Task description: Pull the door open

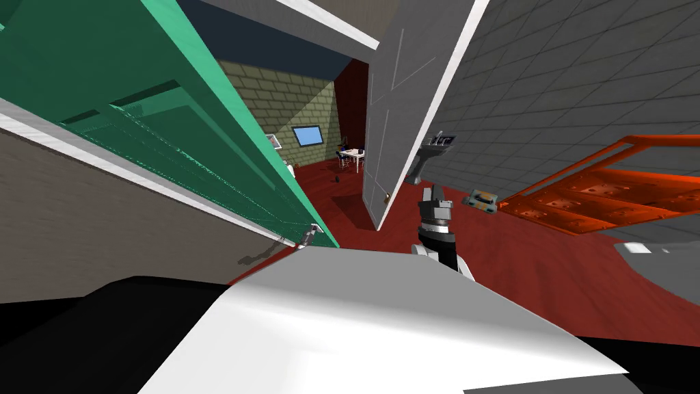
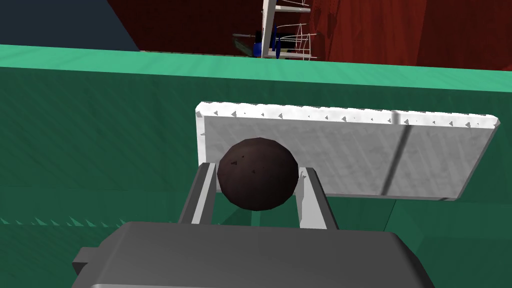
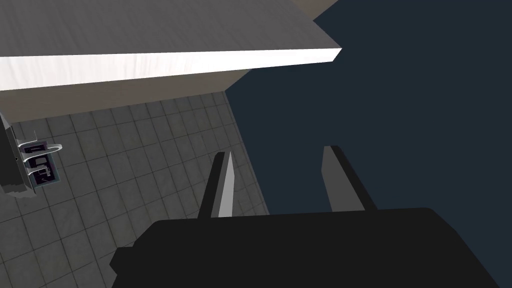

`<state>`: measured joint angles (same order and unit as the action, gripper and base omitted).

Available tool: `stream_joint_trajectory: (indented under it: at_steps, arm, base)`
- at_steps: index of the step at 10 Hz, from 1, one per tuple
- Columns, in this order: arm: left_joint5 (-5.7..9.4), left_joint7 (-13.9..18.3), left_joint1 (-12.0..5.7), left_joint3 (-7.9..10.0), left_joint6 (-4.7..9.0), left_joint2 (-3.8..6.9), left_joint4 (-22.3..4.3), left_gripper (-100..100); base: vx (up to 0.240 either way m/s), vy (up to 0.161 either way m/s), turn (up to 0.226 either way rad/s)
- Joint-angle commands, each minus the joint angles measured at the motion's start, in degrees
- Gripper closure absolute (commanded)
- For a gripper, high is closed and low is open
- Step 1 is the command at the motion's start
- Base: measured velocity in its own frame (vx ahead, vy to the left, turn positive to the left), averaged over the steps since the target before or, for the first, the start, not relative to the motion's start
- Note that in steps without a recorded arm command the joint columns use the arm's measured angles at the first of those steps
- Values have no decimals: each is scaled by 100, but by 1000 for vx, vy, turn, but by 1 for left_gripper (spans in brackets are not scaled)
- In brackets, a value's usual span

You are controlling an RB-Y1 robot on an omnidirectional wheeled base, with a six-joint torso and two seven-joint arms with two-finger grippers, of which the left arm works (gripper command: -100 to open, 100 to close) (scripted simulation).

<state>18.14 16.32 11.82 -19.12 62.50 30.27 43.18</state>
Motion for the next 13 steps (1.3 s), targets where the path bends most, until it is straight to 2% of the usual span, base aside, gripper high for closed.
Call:
stream_joint_trajectory:
  at_steps: [1,2,3,6,7,10,11,12,13]
  arm:
    - [-3,62,106,-102,186,70,17,100]
    - [-3,55,14,-63,126,47,-62,100]
    - [-206,106,-47,94,52,-56,-86,100]
    - [-538,174,-169,383,-103,-229,-98,100]
    - [-604,188,-193,441,-134,-264,-100,100]
    - [-962,262,-325,752,-299,-450,-112,100]
    - [-1037,278,-352,818,-333,-489,-115,100]
    - [-1189,310,-408,949,-403,-567,-120,100]
    - [-1264,326,-435,1015,-437,-607,-122,100]
  base:
    - [-169,59,-119]
    - [-73,22,-22]
    - [-117,30,-118]
    - [-214,69,-140]
    - [-181,74,-94]
    - [-143,45,-113]
    - [-147,53,-89]
    - [-141,81,-101]
    - [-142,71,-127]
